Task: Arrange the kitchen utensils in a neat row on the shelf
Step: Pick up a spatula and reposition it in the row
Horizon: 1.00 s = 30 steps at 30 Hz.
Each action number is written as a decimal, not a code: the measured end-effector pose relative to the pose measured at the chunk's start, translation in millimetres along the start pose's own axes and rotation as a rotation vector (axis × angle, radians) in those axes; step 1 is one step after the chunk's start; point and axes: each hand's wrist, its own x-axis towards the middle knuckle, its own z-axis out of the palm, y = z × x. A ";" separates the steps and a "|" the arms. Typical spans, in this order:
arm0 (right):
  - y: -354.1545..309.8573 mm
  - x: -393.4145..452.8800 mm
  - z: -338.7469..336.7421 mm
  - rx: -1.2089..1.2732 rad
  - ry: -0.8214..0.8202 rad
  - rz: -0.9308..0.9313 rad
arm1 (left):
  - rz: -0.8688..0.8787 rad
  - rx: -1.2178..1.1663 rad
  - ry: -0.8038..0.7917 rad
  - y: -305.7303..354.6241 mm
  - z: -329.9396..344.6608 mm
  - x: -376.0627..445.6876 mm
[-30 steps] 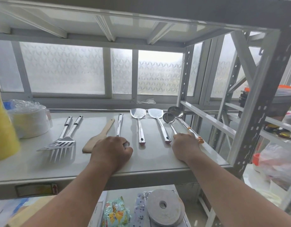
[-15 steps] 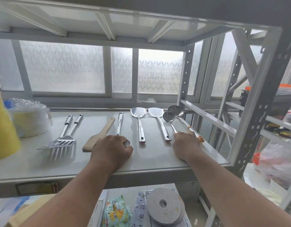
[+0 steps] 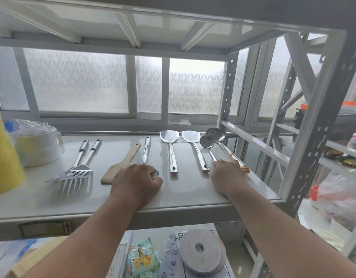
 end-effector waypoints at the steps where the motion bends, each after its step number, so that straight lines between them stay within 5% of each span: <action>1: -1.0 -2.6 -1.3 0.022 0.015 0.002 | -0.005 0.001 -0.004 -1.0 1.1 0.8; 8: -9.1 -24.1 -18.8 0.203 0.281 -0.071 | 0.048 0.056 -0.002 -3.4 0.5 1.7; 15: -34.5 -50.7 -31.4 0.365 0.477 -0.228 | 0.196 0.071 0.257 3.6 -21.5 -15.7; 20: -53.1 -56.6 -54.0 0.375 0.523 -0.306 | 0.079 -0.674 0.522 0.0 -61.2 -18.5; 25: -59.3 -52.5 -70.1 0.276 0.529 -0.285 | -0.299 -1.399 0.394 -5.7 -97.1 -20.6; 30: -40.0 -54.2 -86.8 0.158 0.589 -0.144 | -0.264 -1.613 0.233 -28.5 -121.7 -29.1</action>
